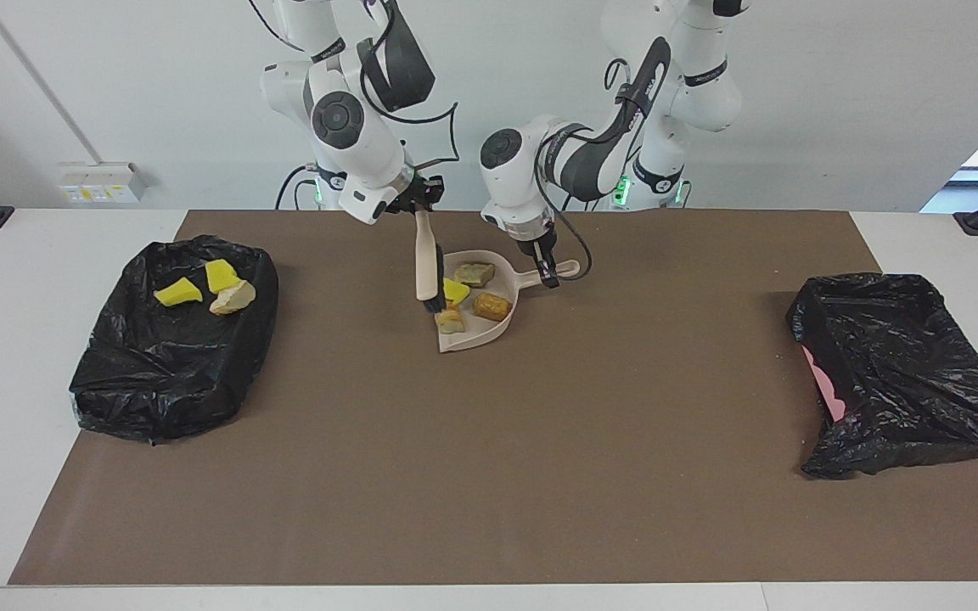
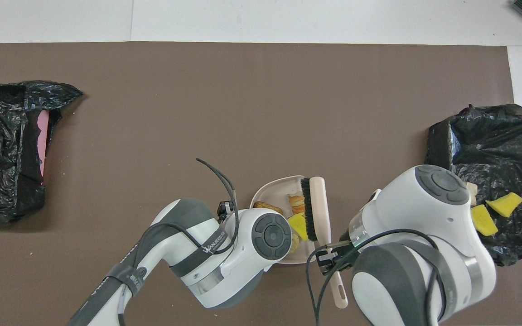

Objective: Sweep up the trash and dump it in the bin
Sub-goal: 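Brush the last pieces into the dustpan held by the left gripper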

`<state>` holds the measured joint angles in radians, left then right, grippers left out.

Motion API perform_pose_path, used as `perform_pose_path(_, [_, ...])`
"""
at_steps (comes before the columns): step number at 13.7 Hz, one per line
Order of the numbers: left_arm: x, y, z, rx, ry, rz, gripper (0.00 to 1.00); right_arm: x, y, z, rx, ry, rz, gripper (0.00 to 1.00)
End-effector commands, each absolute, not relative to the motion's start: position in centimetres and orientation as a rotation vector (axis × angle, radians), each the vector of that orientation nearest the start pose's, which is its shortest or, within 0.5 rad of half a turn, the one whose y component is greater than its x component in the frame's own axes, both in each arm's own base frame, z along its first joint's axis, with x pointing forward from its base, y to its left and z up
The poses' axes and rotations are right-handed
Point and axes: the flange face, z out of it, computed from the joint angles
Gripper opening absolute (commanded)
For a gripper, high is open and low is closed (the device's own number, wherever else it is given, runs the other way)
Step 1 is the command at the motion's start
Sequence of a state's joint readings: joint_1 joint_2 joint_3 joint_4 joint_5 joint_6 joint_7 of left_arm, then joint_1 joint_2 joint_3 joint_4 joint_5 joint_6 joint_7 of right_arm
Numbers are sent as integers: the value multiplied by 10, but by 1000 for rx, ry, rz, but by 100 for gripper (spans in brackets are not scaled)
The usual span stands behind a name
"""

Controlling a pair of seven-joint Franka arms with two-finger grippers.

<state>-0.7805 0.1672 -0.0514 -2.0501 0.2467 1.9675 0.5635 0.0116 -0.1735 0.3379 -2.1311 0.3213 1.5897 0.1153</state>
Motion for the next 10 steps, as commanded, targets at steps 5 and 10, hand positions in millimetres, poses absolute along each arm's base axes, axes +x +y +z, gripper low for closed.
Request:
perform_pose_path(5, [386, -390, 340, -2084, 1993, 283, 0, 420, 166, 422, -3146, -333, 620, 0])
perform_pose_path(10, [423, -352, 367, -2105, 1998, 253, 0, 425, 157, 420, -3177, -353, 616, 0])
